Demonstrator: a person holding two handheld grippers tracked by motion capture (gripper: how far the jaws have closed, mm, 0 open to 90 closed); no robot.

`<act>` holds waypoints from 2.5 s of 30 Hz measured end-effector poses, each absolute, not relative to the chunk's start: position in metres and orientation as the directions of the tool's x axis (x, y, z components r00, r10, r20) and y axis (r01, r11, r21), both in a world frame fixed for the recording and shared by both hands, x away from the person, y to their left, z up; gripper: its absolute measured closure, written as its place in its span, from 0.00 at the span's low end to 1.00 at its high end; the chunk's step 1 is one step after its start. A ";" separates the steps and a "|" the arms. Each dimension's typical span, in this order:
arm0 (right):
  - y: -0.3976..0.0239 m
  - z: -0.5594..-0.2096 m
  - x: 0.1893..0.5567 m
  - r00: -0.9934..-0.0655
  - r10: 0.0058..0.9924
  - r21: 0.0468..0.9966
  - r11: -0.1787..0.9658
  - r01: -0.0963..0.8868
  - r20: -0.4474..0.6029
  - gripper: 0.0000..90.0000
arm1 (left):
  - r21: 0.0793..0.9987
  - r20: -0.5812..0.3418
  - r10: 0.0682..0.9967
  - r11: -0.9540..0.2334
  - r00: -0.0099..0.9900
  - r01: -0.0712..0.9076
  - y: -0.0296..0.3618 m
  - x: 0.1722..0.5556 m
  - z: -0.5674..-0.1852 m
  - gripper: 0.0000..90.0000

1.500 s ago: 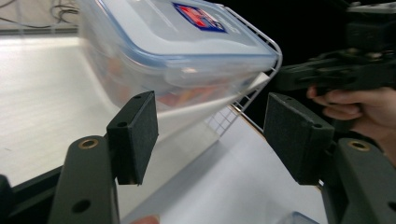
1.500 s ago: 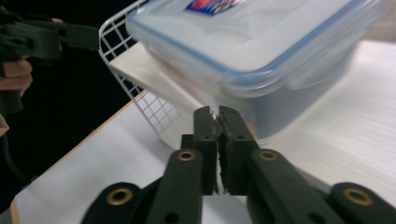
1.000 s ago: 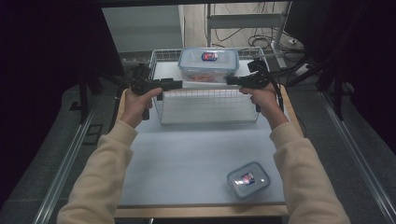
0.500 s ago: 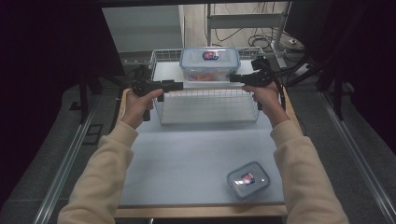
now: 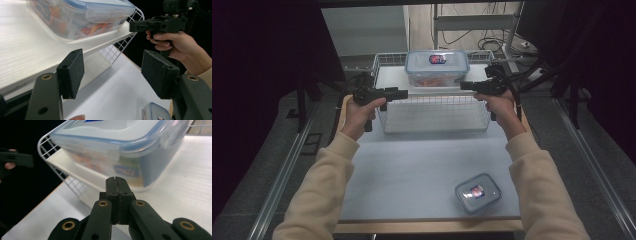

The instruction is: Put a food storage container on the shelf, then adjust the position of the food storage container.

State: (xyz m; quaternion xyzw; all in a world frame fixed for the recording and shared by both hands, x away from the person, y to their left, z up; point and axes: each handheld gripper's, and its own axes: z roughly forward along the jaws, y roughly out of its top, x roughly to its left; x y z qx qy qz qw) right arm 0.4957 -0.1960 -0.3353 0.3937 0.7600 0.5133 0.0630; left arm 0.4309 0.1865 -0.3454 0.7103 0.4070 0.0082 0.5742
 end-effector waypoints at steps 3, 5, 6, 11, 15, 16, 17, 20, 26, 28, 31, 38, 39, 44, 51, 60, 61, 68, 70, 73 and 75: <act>-0.201 -0.332 0.485 -0.694 0.653 0.838 0.164 0.521 0.304 0.99 | 0.822 -0.462 0.584 -0.001 0.668 0.570 0.189 0.426 -0.348 0.39; -0.204 -0.332 0.478 -0.701 0.647 0.840 0.168 0.516 0.301 0.99 | 0.822 -0.463 0.582 0.000 0.669 0.570 0.189 0.422 -0.350 0.39; -0.206 -0.332 0.474 -0.703 0.643 0.838 0.170 0.519 0.305 0.99 | 0.822 -0.464 0.580 0.000 0.670 0.569 0.190 0.418 -0.353 0.39; -0.215 -0.340 0.454 -0.722 0.609 0.834 0.173 0.524 0.328 0.99 | 0.821 -0.472 0.570 0.007 0.673 0.571 0.192 0.403 -0.366 0.39; -0.225 -0.354 0.438 -0.735 0.583 0.829 0.177 0.531 0.346 0.99 | 0.820 -0.475 0.565 0.004 0.675 0.573 0.196 0.389 -0.382 0.39; -0.228 -0.358 0.435 -0.736 0.579 0.828 0.175 0.533 0.351 0.99 | 0.819 -0.478 0.562 0.005 0.675 0.574 0.196 0.386 -0.386 0.39; -0.231 -0.363 0.432 -0.735 0.578 0.826 0.174 0.536 0.355 0.99 | 0.817 -0.480 0.560 0.007 0.675 0.576 0.197 0.383 -0.390 0.39; -0.240 -0.377 0.422 -0.733 0.576 0.821 0.176 0.543 0.362 0.99 | 0.816 -0.480 0.559 0.002 0.676 0.578 0.196 0.375 -0.401 0.39; -0.258 -0.404 0.403 -0.721 0.581 0.811 0.169 0.560 0.377 0.99 | 0.811 -0.476 0.558 -0.018 0.679 0.584 0.191 0.362 -0.422 0.39; -0.265 -0.414 0.398 -0.710 0.586 0.803 0.158 0.574 0.392 0.99 | 0.809 -0.477 0.559 -0.023 0.678 0.588 0.190 0.358 -0.428 0.39; -0.274 -0.426 0.391 -0.694 0.596 0.796 0.145 0.588 0.404 0.99 | 0.802 -0.481 0.560 -0.031 0.675 0.597 0.187 0.353 -0.438 0.39; -0.291 -0.452 0.373 -0.672 0.608 0.777 0.137 0.614 0.424 0.99 | 0.784 -0.477 0.572 -0.067 0.667 0.617 0.185 0.340 -0.458 0.38; -0.294 -0.456 0.372 -0.666 0.611 0.772 0.136 0.621 0.428 0.99 | 0.782 -0.477 0.570 -0.072 0.669 0.619 0.184 0.338 -0.461 0.38; -0.304 -0.465 0.366 -0.647 0.623 0.759 0.127 0.638 0.440 0.99 | 0.769 -0.481 0.573 -0.088 0.663 0.633 0.181 0.331 -0.473 0.37; -0.300 -0.468 0.363 -0.660 0.626 0.759 0.162 0.631 0.416 0.99 | 0.764 -0.472 0.586 -0.101 0.659 0.637 0.180 0.325 -0.481 0.37; -0.305 -0.466 0.358 -0.658 0.633 0.768 0.153 0.622 0.407 0.99 | 0.765 -0.441 0.604 -0.133 0.664 0.630 0.175 0.321 -0.487 0.35; -0.307 -0.465 0.356 -0.660 0.633 0.769 0.156 0.620 0.404 0.99 | 0.764 -0.444 0.603 -0.132 0.663 0.631 0.175 0.321 -0.488 0.35; -0.319 -0.463 0.334 -0.670 0.642 0.780 0.174 0.601 0.372 0.99 | 0.755 -0.444 0.613 -0.136 0.653 0.641 0.176 0.322 -0.492 0.35; -0.321 -0.462 0.327 -0.675 0.642 0.783 0.183 0.594 0.362 0.99 | 0.753 -0.445 0.619 -0.132 0.647 0.644 0.176 0.323 -0.494 0.35; -0.321 -0.462 0.314 -0.692 0.631 0.787 0.201 0.584 0.352 0.99 | 0.744 -0.445 0.623 -0.142 0.643 0.653 0.175 0.324 -0.499 0.35; -0.320 -0.464 0.305 -0.706 0.618 0.783 0.225 0.580 0.345 0.99 | 0.738 -0.449 0.623 -0.145 0.640 0.659 0.175 0.325 -0.502 0.35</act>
